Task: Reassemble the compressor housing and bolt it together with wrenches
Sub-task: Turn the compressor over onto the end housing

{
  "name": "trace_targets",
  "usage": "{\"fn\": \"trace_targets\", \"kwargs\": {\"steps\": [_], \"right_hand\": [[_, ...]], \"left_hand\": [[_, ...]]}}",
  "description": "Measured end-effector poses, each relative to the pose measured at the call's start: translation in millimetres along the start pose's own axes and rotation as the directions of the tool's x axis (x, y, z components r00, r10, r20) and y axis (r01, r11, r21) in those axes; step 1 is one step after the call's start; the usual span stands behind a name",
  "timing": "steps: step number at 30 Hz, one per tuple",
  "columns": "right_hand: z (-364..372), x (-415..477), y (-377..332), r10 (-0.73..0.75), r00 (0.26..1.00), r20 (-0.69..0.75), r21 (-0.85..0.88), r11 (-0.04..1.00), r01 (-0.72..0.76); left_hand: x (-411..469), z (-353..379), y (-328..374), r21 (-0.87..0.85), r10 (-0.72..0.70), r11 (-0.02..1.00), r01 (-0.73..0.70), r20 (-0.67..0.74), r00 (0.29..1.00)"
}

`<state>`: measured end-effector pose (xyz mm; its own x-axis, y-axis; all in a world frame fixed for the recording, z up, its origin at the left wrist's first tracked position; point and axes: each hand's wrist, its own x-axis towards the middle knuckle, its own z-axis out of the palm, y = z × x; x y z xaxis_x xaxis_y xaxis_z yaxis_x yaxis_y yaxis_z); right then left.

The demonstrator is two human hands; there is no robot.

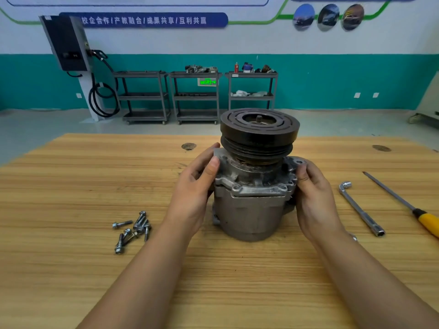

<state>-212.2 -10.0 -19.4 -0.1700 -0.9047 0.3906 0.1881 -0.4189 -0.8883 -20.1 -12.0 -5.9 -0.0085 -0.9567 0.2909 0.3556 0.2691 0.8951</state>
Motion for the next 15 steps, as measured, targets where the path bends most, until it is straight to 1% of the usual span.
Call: {"fn": "trace_targets", "kwargs": {"steps": [5,9,15], "right_hand": [[6.3,-3.7,-4.5,0.044,0.999,-0.028,0.082,0.996,-0.042],[9.1,-5.6,-8.1,0.075,0.997,-0.027,0.134,0.988,-0.070],[9.7,-7.5,-12.5,0.115,0.993,-0.020,0.147,0.983,-0.110]], "left_hand": [[-0.4,4.8,2.3,-0.111,0.017,0.994,-0.017,-0.005,1.000],[-1.4,7.9,2.9,-0.185,0.032,0.982,-0.026,0.028,0.999],[-1.0,10.4,3.2,-0.245,0.031,0.969,-0.025,0.021,0.999]]}}
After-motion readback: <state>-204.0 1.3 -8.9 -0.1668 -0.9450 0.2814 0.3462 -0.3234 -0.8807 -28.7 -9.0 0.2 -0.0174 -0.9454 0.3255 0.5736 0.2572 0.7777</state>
